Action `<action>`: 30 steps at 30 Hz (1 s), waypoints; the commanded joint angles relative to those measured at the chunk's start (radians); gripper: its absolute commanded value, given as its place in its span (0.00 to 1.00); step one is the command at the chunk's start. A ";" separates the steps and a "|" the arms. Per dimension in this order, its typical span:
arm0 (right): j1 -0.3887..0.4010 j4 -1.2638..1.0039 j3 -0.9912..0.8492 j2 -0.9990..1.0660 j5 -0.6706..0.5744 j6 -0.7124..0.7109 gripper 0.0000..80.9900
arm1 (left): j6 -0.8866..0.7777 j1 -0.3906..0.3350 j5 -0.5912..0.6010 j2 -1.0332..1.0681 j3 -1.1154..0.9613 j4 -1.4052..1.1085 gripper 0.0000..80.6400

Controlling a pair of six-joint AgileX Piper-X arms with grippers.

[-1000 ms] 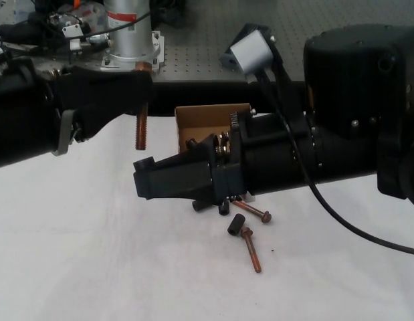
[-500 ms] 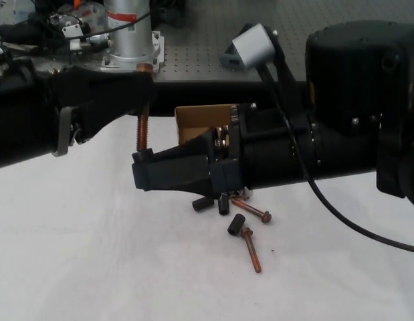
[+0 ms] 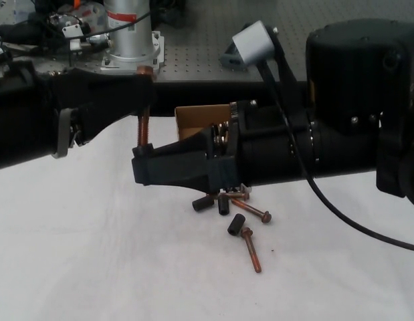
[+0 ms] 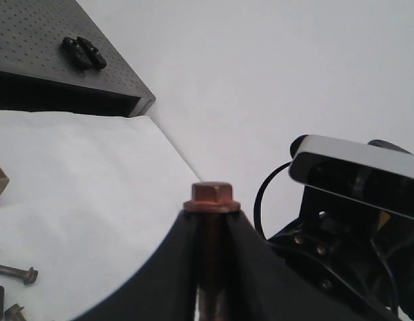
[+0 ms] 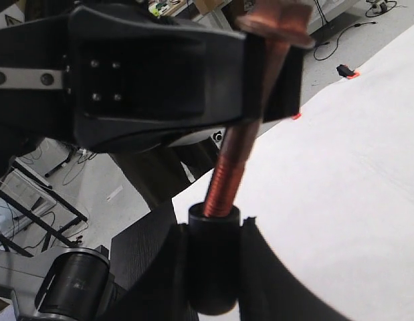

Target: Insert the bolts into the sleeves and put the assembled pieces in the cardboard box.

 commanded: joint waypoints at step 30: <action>-0.060 -0.023 -0.010 -0.022 -0.057 -0.097 0.04 | 0.012 -0.004 0.037 -0.010 -0.006 0.167 0.01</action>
